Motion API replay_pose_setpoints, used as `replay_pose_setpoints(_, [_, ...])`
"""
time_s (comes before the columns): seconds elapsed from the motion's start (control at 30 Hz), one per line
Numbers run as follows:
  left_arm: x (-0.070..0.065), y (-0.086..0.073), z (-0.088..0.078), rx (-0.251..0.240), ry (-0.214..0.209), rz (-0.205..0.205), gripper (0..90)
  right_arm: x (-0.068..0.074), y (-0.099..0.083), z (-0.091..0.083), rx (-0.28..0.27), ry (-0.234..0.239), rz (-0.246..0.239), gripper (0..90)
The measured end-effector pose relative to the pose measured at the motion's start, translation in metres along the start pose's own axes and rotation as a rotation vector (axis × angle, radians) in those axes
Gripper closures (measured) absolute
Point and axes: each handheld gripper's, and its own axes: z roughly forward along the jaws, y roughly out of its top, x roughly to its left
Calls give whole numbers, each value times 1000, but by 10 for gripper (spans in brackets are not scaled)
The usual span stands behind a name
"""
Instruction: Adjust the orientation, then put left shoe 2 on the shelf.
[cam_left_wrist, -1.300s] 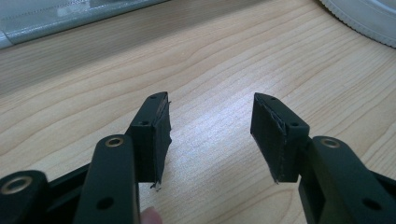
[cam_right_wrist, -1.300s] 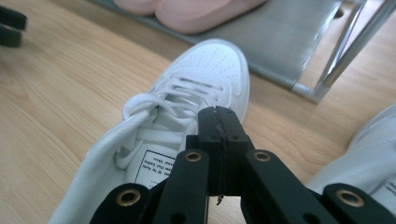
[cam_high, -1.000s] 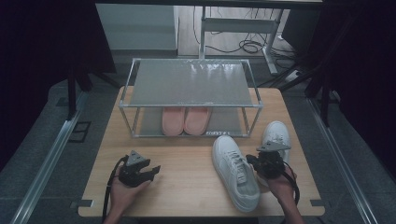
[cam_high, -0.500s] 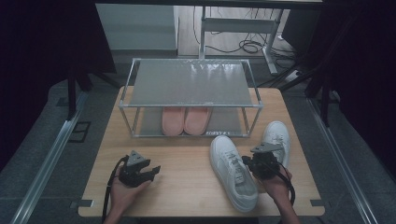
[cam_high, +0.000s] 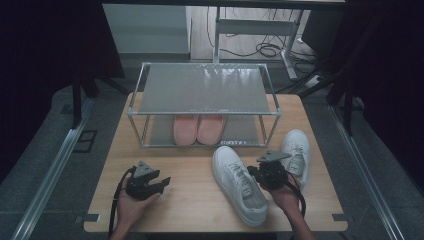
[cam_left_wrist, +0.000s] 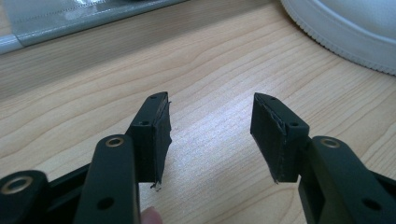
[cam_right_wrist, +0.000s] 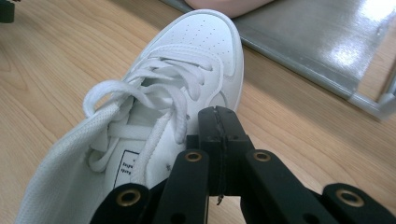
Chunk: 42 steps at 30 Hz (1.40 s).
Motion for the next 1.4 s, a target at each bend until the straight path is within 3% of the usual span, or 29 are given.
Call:
replay_pose_setpoints(0.47, [-1, -1, 2, 6, 1, 1, 483, 3, 3, 5, -24, 34, -7, 900])
replay_pose_setpoints(0.83, [-1, 0, 0, -3, 10, 1, 482, -2, -12, -33, -189, 59, 52, 899])
replay_pose_setpoints(1.07, [-4, 2, -3, -18, 2, 8, 474, 2, -28, -48, -252, 34, 74, 866])
replay_pose_setpoints(1.2, [-3, 3, -4, -24, 1, 5, 472, 5, -30, -54, -265, 36, 62, 827])
replay_pose_setpoints(1.27, [-3, 3, -5, -22, 3, 6, 472, 5, -32, -56, -266, 23, 69, 813])
replay_pose_setpoints(1.4, [-2, 1, -5, -19, 12, 3, 472, 4, -39, -60, -280, 39, 86, 788])
